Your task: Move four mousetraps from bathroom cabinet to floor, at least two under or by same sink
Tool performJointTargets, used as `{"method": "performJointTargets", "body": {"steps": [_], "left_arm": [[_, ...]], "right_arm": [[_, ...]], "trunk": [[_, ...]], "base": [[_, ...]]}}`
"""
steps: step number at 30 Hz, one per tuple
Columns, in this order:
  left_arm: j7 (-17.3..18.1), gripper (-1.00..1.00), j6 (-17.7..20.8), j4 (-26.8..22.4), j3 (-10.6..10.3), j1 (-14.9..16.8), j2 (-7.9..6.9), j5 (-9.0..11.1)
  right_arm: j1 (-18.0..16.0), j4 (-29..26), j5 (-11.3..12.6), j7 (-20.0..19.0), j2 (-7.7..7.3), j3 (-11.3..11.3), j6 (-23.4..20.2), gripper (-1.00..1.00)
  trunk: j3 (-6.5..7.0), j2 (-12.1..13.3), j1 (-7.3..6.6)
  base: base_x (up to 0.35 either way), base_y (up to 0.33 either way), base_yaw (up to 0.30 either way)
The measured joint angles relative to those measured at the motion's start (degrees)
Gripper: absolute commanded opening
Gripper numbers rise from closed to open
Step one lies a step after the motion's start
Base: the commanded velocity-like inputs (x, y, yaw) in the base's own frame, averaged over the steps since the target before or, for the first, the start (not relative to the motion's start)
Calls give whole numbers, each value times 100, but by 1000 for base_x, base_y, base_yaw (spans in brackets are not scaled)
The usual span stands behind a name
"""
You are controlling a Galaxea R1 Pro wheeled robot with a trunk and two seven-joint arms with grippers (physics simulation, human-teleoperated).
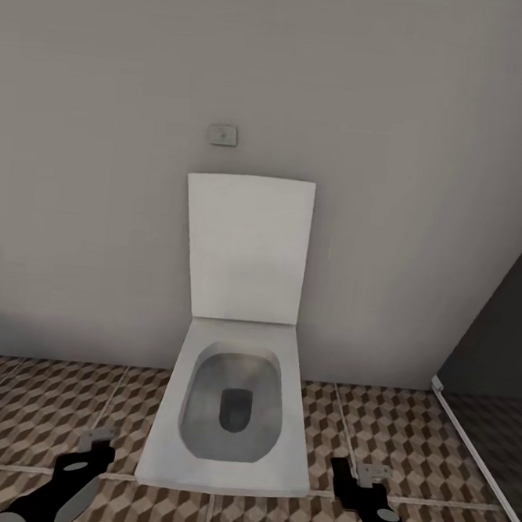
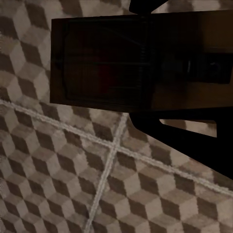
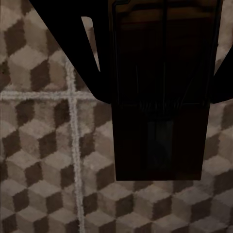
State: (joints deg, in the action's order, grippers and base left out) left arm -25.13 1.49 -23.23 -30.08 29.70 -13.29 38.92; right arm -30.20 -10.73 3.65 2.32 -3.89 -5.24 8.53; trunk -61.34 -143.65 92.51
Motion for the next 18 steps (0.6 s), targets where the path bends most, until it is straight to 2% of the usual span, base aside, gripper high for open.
{"method": "performJointTargets", "body": {"steps": [5, 11, 18], "left_arm": [[0, -100, -171, -73, 19, -2, -68, -11], [9, -100, -252, -350, 22, -2, -66, -16], [5, -100, -227, -477, 24, -3, -82, -11]], "right_arm": [[0, -309, -7, 10, -25, -2, -2, -100], [0, -710, -8, 15, -36, -1, -10, -100], [1, -759, -8, 9, -33, -21, -11, -100]], "trunk": [[0, 0, 0], [0, 0, 0], [-22, -1, 3]], "base": [[0, 0, 0], [0, 0, 0], [0, 0, 0]]}}
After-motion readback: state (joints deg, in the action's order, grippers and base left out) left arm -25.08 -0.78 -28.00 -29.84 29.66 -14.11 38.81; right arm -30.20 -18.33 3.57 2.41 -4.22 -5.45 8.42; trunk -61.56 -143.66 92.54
